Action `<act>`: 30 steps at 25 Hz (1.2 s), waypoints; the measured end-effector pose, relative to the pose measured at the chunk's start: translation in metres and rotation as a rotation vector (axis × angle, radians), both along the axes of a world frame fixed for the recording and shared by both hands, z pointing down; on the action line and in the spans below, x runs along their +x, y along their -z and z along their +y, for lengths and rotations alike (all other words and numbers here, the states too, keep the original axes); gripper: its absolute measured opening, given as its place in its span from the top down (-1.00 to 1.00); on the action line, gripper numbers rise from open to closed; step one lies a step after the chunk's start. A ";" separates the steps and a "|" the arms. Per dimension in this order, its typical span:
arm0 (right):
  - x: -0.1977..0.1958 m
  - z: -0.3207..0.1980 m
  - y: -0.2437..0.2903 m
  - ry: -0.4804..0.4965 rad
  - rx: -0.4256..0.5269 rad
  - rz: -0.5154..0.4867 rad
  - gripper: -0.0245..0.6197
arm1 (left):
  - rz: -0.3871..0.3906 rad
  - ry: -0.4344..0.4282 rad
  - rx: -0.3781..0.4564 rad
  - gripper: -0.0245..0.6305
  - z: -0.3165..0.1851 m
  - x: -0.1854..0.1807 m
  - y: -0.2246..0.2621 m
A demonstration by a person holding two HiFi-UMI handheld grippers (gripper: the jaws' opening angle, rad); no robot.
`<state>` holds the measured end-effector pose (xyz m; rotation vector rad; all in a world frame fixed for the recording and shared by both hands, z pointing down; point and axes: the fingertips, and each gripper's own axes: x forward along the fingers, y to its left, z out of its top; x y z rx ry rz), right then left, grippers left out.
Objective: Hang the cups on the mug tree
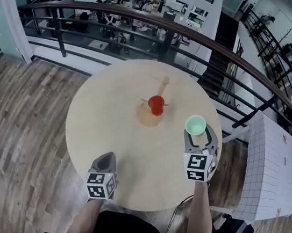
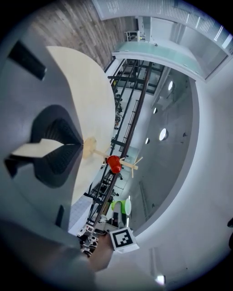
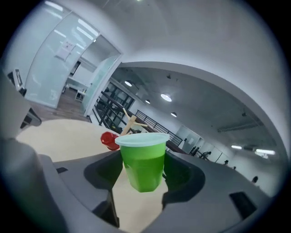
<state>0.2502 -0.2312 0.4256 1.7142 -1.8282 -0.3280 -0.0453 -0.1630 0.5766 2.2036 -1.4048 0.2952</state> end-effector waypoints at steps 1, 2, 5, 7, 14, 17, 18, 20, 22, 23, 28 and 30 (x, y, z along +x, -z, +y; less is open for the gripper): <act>0.006 -0.009 0.004 -0.006 -0.008 0.067 0.02 | 0.004 0.010 -0.002 0.89 -0.001 -0.002 -0.002; 0.010 -0.018 0.008 -0.010 -0.016 0.134 0.02 | 0.008 0.018 -0.004 0.89 -0.002 -0.004 -0.003; 0.017 -0.043 0.015 -0.009 -0.051 0.323 0.02 | 0.016 0.027 -0.005 0.89 -0.003 -0.007 -0.005; 0.020 -0.059 0.019 -0.005 -0.079 0.444 0.02 | 0.020 0.029 -0.003 0.89 -0.002 -0.008 -0.005; 0.036 -0.118 0.016 0.030 -0.193 0.729 0.03 | 0.077 0.073 -0.017 0.89 -0.004 -0.015 -0.005; 0.030 -0.138 0.018 0.046 -0.213 0.861 0.03 | 0.084 0.085 -0.015 0.89 -0.008 -0.018 -0.006; 0.026 -0.145 0.019 0.053 -0.218 0.926 0.03 | 0.087 0.088 -0.015 0.89 -0.009 -0.019 -0.006; 0.018 -0.156 0.021 0.059 -0.233 1.070 0.03 | 0.092 0.093 -0.019 0.89 -0.012 -0.021 -0.007; 0.010 -0.166 0.019 0.061 -0.252 1.182 0.03 | 0.102 0.099 -0.031 0.89 -0.011 -0.022 -0.011; 0.005 -0.170 0.016 0.061 -0.263 1.222 0.03 | 0.106 0.103 -0.036 0.89 -0.011 -0.023 -0.013; -0.015 -0.180 0.006 0.075 -0.278 1.334 0.03 | 0.111 0.109 -0.033 0.89 -0.012 -0.024 -0.016; -0.024 -0.182 0.002 0.082 -0.277 1.371 0.03 | 0.111 0.110 -0.029 0.89 -0.013 -0.024 -0.015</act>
